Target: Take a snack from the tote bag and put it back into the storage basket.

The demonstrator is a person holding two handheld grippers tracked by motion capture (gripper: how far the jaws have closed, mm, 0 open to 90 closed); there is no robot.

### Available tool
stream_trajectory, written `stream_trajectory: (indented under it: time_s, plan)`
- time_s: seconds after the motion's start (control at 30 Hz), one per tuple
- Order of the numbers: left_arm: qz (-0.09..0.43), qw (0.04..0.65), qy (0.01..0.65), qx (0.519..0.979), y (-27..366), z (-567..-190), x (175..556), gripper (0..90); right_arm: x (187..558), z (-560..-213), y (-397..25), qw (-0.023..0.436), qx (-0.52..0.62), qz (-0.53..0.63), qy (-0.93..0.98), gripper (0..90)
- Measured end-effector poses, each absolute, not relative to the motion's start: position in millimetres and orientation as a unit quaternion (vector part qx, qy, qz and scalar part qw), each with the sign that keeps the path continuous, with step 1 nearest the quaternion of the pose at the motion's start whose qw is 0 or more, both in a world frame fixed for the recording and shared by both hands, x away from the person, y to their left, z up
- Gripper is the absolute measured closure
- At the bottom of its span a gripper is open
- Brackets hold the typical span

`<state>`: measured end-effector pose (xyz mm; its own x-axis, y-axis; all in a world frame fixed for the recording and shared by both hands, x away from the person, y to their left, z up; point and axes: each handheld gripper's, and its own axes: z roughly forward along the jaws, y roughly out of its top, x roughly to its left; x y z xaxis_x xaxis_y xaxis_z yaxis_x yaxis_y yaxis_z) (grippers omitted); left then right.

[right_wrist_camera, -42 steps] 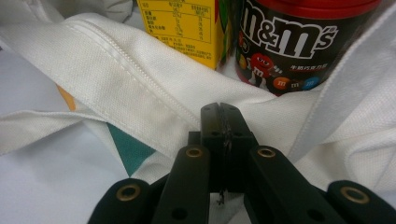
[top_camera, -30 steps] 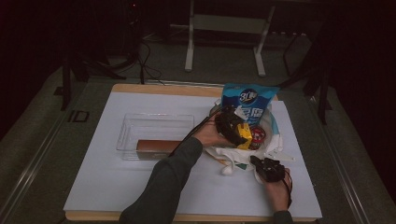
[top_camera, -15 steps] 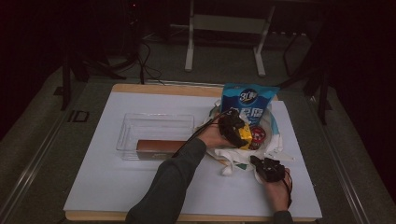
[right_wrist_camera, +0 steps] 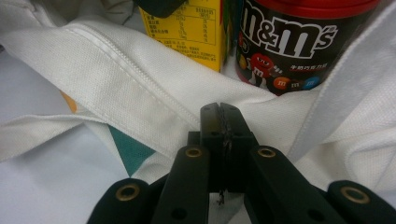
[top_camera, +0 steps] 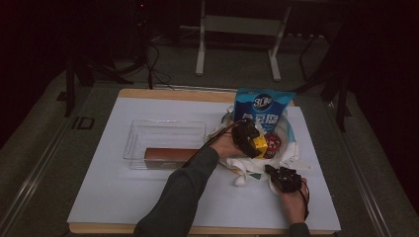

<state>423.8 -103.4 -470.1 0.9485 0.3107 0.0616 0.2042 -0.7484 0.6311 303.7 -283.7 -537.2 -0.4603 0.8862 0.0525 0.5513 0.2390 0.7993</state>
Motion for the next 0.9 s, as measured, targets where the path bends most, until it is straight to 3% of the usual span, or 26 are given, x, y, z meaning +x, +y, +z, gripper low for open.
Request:
stream_trajectory:
  time_s: [0.9]
  plan:
    - [0.1,0.319,0.146,0.931,-101.3,-460.6,417.2,28.5,304.0,-537.4,-284.0,0.211,0.474,0.397,0.757,89.4]
